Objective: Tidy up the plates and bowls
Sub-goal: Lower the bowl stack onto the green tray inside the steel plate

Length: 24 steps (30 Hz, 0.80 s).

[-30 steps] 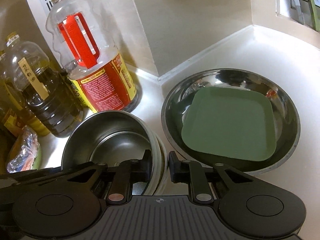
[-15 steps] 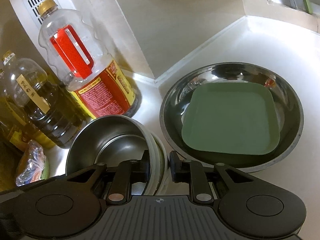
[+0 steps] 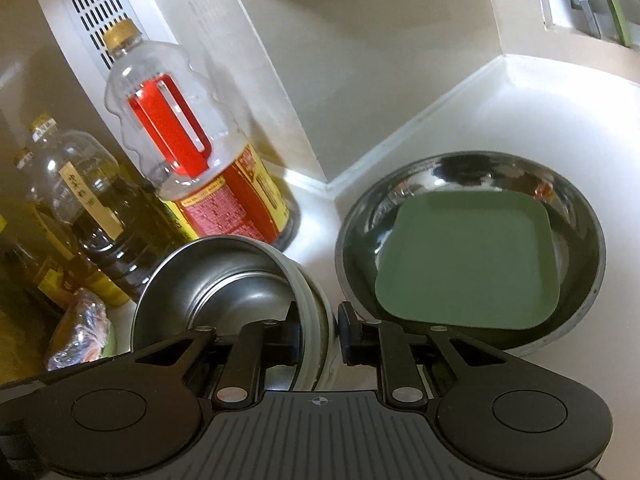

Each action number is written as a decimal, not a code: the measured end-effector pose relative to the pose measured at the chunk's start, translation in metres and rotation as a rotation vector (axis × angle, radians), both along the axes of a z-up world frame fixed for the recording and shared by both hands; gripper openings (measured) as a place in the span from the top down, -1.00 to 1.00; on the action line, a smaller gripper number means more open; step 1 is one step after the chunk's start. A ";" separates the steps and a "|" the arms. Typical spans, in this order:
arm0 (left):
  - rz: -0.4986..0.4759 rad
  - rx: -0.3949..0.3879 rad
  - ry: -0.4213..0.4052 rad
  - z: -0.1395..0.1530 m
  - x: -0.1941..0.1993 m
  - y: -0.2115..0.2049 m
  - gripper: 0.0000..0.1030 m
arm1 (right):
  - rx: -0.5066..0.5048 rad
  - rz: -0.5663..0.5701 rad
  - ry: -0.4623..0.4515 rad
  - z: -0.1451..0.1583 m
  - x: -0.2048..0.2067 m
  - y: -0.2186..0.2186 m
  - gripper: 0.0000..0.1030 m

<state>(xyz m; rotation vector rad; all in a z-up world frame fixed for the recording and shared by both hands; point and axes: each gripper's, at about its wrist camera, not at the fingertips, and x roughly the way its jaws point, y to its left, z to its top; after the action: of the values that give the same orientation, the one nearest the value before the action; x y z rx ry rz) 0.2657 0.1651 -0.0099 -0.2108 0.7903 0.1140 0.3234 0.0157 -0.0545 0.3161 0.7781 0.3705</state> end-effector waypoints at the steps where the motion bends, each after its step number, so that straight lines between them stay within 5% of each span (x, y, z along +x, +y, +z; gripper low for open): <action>1: 0.001 -0.001 -0.003 0.002 -0.001 0.000 0.64 | 0.003 0.001 -0.004 0.002 -0.001 0.000 0.64; 14: -0.048 0.008 -0.092 0.035 0.006 -0.017 0.64 | 0.026 -0.037 -0.080 0.037 -0.002 -0.020 0.65; 24: -0.174 -0.021 -0.095 0.037 0.053 -0.062 0.64 | -0.018 -0.166 -0.074 0.045 0.020 -0.066 0.66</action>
<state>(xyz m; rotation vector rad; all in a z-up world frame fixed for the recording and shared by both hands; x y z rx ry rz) 0.3192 0.1031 0.0267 -0.1650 0.7122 -0.0684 0.3437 -0.0503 -0.0094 0.3462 0.6770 0.2177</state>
